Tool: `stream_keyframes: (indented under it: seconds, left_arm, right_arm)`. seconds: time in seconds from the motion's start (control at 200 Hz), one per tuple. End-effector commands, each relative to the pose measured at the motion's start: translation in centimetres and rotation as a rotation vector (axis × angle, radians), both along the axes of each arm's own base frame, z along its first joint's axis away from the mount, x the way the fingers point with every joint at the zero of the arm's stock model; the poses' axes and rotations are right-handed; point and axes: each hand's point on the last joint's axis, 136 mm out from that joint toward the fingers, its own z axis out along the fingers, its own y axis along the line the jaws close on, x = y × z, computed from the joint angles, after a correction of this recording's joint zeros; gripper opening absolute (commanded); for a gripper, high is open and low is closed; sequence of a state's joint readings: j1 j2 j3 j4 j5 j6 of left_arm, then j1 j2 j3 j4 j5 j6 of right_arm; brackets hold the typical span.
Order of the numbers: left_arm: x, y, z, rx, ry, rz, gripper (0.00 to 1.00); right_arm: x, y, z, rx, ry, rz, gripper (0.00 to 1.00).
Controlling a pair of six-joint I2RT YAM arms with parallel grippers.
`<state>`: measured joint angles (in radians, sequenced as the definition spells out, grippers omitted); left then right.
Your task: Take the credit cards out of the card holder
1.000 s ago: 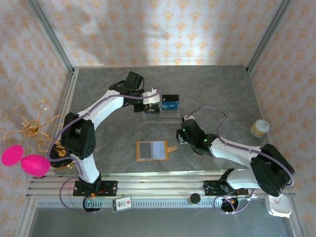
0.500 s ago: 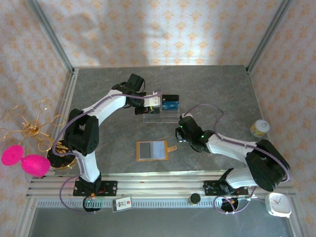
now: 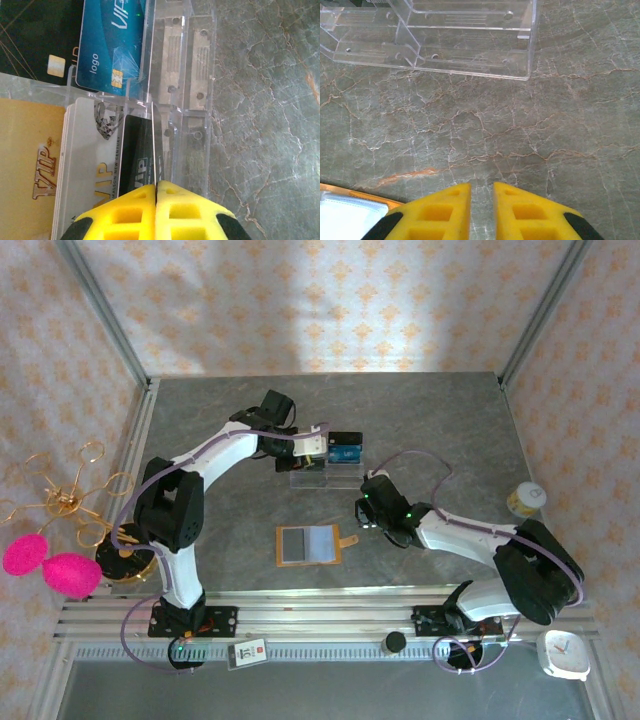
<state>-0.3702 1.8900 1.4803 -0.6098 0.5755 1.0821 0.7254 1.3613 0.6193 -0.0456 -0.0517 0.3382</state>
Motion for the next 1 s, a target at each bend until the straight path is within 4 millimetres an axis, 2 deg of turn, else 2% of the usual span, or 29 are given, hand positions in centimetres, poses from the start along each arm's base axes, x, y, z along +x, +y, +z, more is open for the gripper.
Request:
stream_keyframes:
  seconds: [0.0, 0.135, 0.445, 0.611, 0.911, 0.926, 0.991]
  left_arm:
    - [1.1, -0.7, 2.5, -0.06, -0.066, -0.014, 0.0]
    - [1.0, -0.7, 3.4, -0.073, -0.086, -0.014, 0.0]
    - [1.6, -0.3, 2.5, -0.049, -0.089, 0.009, 0.0]
    - [1.8, 0.3, 1.0, -0.001, -0.051, 0.028, 0.0]
    - [1.9, 0.6, 0.9, 0.015, -0.047, 0.048, 0.0]
    - [1.9, 0.6, -0.2, 0.025, -0.022, 0.048, 0.0]
    - [1.7, 0.6, -0.8, 0.036, 0.001, 0.044, 0.0]
  right_arm:
    - [0.5, 0.1, 0.5, -0.001, -0.01, -0.002, 0.19]
    - [0.4, 0.2, 0.5, 0.005, -0.009, 0.002, 0.18]
    - [0.3, 0.4, 0.2, 0.015, 0.005, 0.003, 0.18]
    - [0.3, 0.4, 0.3, 0.018, 0.004, 0.001, 0.18]
    - [0.4, 0.5, 0.1, 0.015, 0.006, 0.002, 0.19]
    - [0.4, 0.5, 0.1, 0.015, 0.007, 0.001, 0.19]
    - [0.4, 0.5, 0.1, 0.015, 0.007, 0.001, 0.19]
